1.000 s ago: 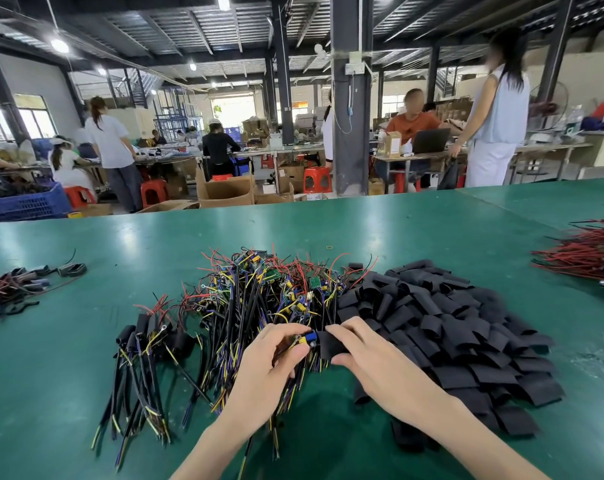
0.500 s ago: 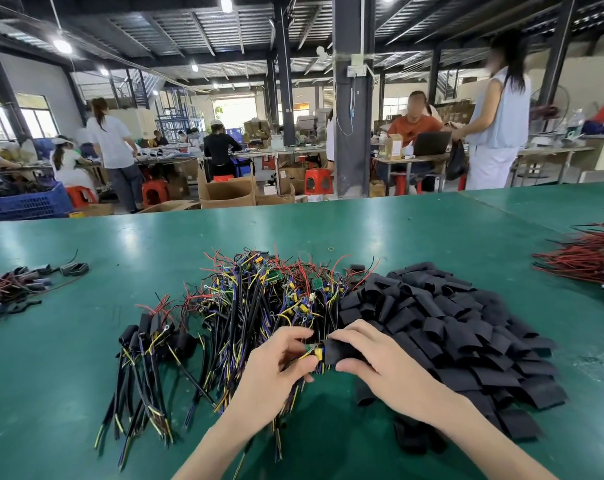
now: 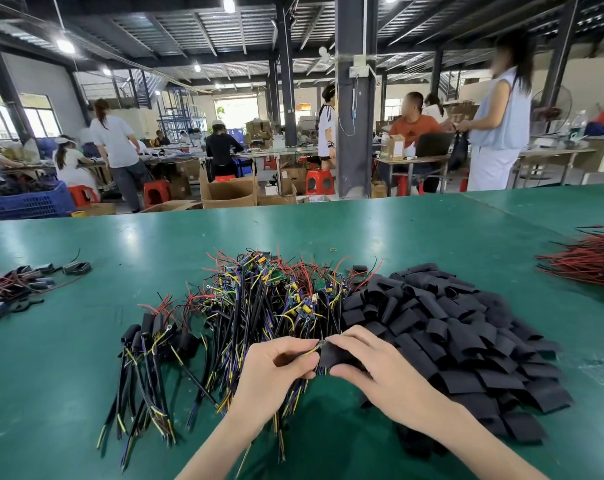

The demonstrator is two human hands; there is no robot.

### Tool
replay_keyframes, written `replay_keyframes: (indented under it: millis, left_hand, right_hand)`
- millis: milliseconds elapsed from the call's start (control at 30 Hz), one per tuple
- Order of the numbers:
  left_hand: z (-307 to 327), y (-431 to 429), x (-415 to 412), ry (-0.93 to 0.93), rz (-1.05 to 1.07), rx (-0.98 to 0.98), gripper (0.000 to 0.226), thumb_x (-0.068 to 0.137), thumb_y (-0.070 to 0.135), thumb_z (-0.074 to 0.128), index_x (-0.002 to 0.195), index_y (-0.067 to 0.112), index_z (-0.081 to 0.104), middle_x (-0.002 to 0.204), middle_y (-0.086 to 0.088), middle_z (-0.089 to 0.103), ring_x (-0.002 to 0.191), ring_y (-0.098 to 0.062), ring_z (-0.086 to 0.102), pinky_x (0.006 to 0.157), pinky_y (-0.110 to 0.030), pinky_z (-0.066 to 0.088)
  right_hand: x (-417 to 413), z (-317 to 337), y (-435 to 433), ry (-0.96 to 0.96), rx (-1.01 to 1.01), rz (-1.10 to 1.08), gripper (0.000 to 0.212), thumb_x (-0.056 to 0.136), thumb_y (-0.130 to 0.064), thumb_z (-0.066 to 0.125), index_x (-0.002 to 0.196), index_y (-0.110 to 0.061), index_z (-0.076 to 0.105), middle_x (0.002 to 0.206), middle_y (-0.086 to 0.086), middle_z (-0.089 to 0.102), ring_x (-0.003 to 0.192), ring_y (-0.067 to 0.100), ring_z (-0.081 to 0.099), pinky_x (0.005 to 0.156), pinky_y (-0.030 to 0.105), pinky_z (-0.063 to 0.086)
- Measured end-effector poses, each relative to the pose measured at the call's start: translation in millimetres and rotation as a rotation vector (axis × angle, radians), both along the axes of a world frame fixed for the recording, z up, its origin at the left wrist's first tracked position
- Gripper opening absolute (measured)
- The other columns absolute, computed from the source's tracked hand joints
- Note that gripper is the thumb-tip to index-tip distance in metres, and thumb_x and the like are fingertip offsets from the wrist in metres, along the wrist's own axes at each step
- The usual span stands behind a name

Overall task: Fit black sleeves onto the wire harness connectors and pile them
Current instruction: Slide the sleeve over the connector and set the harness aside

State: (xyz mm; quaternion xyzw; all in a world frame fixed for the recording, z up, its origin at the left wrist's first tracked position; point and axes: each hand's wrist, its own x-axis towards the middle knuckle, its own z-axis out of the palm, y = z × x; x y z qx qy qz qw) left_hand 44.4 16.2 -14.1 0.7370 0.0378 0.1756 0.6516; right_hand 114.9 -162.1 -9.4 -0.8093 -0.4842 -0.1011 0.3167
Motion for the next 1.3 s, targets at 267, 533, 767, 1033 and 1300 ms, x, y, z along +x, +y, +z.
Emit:
replay_keyframes:
  millis: [267,533,767,1033,1300]
  left_hand:
    - [-0.5,1.5,-1.0,0.042,0.022,-0.008,0.014,0.077,-0.003,0.072,0.084,0.009,0.071,0.072,-0.01,0.071,0.058,-0.017,0.064,0.059,-0.025,0.052]
    - [39.7,42.7,-8.6,-0.21,0.308,0.091,0.029,0.079,-0.004,0.067,0.087,0.024,0.07,0.068,-0.001,0.069,0.059,-0.014,0.066,0.064,-0.021,0.053]
    - [27.7,133.8,-26.4,0.194,1.042,0.493,0.026,0.088,0.005,0.052,0.11,0.012,0.064,0.097,-0.021,0.067,0.093,-0.038,0.061,0.085,-0.042,0.047]
    - [32.4,109.6,-4.9,0.326,1.012,0.829,0.037,0.077,0.005,0.06,0.114,0.001,0.058,0.119,-0.024,0.048,0.109,-0.041,0.042,0.09,-0.049,0.037]
    - [82.7,98.0,112.3,0.446,0.647,0.958,0.052,0.095,0.047,0.039,0.123,0.008,0.058,0.13,-0.018,0.049,0.123,-0.035,0.04,0.102,-0.046,0.031]
  right_hand:
    - [-3.5,0.3,2.3,-0.143,-0.077,-0.049,0.039,0.094,-0.04,0.048,0.131,-0.025,0.047,0.12,-0.013,0.044,0.097,0.012,0.051,0.085,0.02,0.039]
    - [-3.2,1.1,1.3,-0.176,0.026,-0.137,0.069,0.092,-0.048,0.046,0.149,-0.018,0.019,0.149,-0.002,0.021,0.132,0.006,0.027,0.112,0.023,0.019]
    - [5.3,-3.8,0.5,-0.227,-0.04,-0.258,0.065,0.093,-0.044,0.046,0.148,-0.017,0.023,0.145,0.0,0.028,0.128,0.009,0.025,0.107,0.015,0.011]
    - [16.8,-12.7,-3.3,-0.23,-0.11,-0.337,0.061,0.092,-0.036,0.052,0.145,-0.019,0.027,0.142,-0.002,0.03,0.129,0.015,0.029,0.108,0.024,0.02]
    - [22.9,-13.6,-7.3,-0.252,-0.175,-0.492,0.048,0.081,-0.021,0.068,0.126,-0.01,0.055,0.125,0.008,0.053,0.114,0.028,0.053,0.097,0.04,0.043]
